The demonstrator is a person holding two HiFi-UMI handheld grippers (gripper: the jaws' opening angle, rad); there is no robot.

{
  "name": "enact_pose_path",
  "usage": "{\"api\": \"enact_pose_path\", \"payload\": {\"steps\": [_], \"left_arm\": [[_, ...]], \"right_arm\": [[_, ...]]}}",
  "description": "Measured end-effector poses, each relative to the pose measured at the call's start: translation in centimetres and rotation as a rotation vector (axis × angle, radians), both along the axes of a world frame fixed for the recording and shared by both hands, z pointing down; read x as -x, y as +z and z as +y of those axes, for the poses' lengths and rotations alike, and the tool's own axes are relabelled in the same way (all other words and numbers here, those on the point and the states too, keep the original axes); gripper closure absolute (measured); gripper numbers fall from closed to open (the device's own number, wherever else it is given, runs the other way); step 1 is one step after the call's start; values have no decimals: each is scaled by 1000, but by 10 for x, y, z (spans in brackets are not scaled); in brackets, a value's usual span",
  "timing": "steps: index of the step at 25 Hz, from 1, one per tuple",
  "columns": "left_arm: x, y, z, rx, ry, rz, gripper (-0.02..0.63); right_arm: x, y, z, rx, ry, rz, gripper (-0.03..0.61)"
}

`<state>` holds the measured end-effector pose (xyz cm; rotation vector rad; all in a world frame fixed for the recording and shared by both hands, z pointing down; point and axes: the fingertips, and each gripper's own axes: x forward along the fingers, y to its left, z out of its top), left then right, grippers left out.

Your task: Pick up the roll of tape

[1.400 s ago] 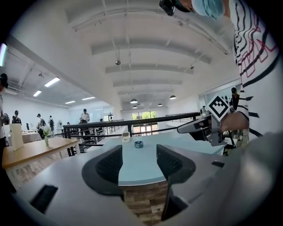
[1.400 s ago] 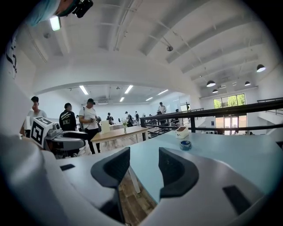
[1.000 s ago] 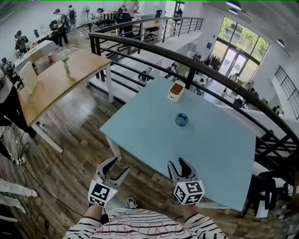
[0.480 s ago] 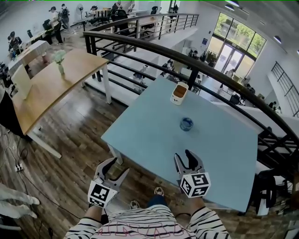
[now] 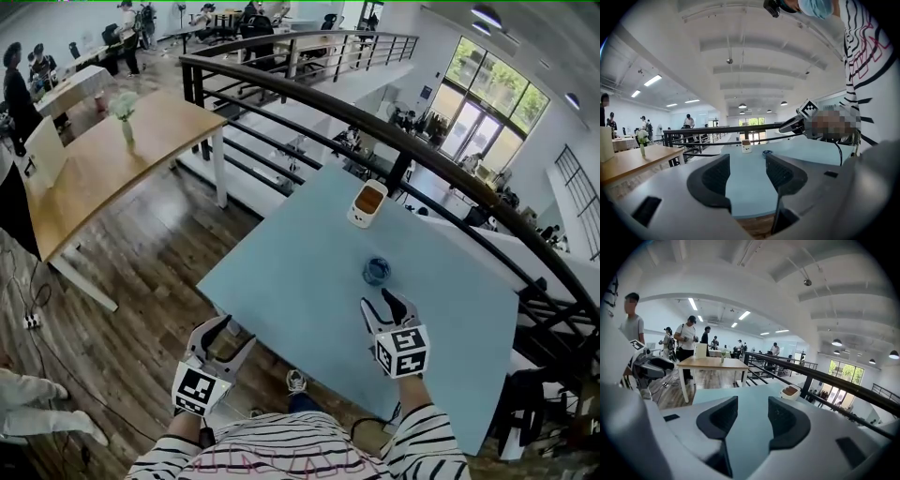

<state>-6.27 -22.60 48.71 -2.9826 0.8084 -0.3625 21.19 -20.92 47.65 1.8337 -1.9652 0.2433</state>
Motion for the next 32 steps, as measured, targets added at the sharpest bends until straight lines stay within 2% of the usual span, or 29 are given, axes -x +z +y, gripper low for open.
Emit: {"api": "enact_pose_path", "payload": {"steps": [8, 13, 17, 25, 32], "left_arm": [[-38, 4, -24, 3, -26, 0, 394], [-41, 12, -39, 16, -43, -19, 396], [-40, 13, -41, 23, -71, -21, 396], [-31, 19, -45, 48, -117, -79, 396], [-31, 21, -46, 52, -135, -120, 396]], "right_arm": [[-70, 58, -50, 205, -61, 135, 383], [-102, 109, -87, 350, -58, 215, 383], [-126, 155, -104, 463, -57, 229, 383], [-151, 213, -130, 558, -10, 174, 385], [-148, 230, -143, 616, -80, 184, 393]]}}
